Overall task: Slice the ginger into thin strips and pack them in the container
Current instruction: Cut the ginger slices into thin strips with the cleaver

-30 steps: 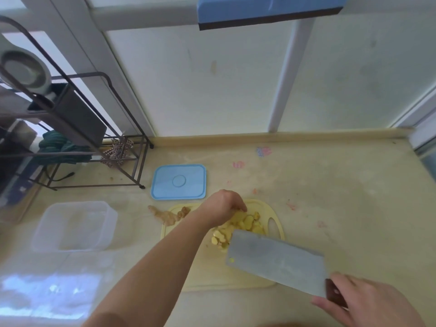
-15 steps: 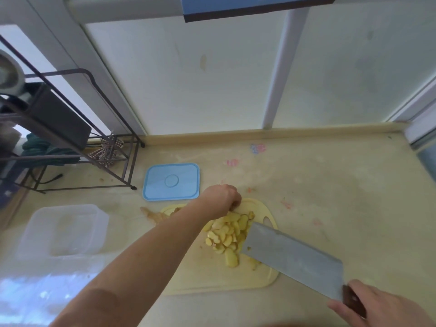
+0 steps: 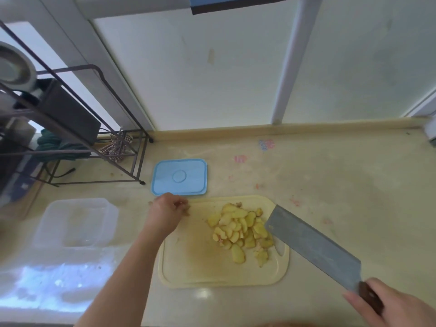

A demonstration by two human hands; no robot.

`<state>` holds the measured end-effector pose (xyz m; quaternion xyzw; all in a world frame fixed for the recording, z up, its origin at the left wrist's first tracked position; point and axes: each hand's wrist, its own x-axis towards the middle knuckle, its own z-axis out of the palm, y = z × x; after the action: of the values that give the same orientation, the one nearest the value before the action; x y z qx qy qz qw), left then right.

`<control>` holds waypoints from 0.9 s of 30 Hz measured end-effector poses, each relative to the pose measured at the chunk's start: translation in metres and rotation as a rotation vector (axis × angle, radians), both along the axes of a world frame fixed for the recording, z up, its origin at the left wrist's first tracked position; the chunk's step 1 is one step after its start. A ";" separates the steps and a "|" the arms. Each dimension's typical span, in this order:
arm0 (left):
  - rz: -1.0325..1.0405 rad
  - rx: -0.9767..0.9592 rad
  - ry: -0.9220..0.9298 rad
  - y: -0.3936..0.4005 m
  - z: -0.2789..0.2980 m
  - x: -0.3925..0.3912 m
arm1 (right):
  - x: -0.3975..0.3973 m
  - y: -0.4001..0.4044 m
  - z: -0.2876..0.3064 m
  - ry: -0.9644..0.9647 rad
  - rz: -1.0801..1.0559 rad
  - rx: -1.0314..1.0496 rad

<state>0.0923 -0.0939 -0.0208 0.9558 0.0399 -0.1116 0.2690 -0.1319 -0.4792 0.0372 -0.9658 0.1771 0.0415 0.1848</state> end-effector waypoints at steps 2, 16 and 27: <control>-0.023 0.021 -0.091 0.002 -0.005 -0.003 | 0.001 -0.003 -0.004 0.008 0.025 -0.031; -0.426 0.319 0.130 -0.152 0.010 0.028 | -0.008 -0.030 -0.026 -0.113 -0.087 -0.069; -0.431 0.184 0.144 -0.150 0.006 0.019 | -0.003 -0.034 -0.042 -0.112 -0.086 -0.002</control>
<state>0.1112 -0.2443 -0.0150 0.9523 -0.1358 -0.2303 0.1471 -0.1345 -0.5129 -0.0044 -0.9584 0.2077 -0.0207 0.1949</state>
